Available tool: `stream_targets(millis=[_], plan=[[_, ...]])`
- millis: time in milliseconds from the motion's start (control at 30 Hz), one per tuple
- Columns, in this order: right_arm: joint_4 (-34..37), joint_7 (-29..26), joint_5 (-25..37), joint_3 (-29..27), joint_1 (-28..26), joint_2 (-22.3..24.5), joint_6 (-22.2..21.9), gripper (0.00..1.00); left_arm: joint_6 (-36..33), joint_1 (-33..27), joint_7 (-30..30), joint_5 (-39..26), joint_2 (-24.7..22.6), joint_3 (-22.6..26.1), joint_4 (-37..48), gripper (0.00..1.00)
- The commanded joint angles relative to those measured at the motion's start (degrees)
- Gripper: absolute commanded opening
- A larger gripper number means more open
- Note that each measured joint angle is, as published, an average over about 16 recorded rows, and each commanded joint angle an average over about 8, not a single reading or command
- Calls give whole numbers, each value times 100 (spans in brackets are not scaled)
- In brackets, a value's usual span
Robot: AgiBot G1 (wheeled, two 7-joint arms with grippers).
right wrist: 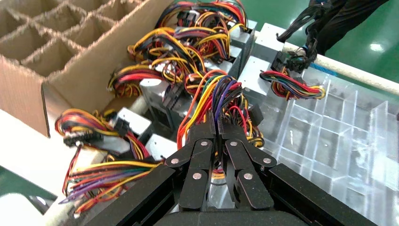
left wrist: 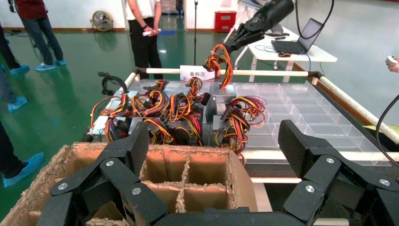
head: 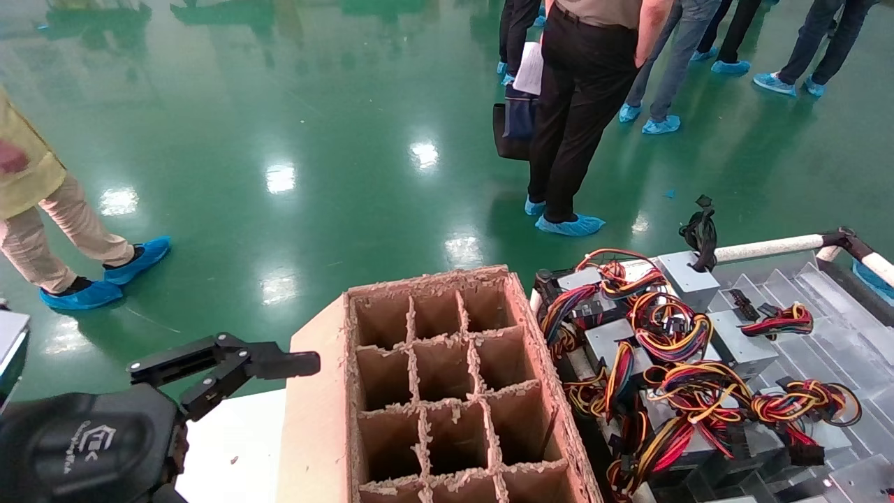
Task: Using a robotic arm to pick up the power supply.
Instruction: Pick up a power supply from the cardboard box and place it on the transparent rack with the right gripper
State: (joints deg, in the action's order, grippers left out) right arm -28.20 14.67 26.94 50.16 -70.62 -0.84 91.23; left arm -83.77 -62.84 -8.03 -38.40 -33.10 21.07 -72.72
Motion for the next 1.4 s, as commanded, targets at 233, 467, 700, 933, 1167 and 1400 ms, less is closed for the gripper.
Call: stream_targets(millis=[233,467,700,933,1167,1400], plan=[[185,76,-1067,256,372,-106,15,0,0,0,0,0,0,0,0,100],[88,275,-1881,461,713,-73,27,0,0,0,0,1,0,1,0,100],[-35,473,-2475,703,1058,-101,20,0,1,0,1,1,1,1,0,100],[67,589,-3212,966,1555,-285,20,0,1,0,1,1,1,2,0,100],[364,775,-4505,1158,2479,-606,31,0,1,-1,1,2,1,2,0,100],[515,1078,-6204,947,3754,-1049,59,0,1,-1,1,2,1,3,0,100]])
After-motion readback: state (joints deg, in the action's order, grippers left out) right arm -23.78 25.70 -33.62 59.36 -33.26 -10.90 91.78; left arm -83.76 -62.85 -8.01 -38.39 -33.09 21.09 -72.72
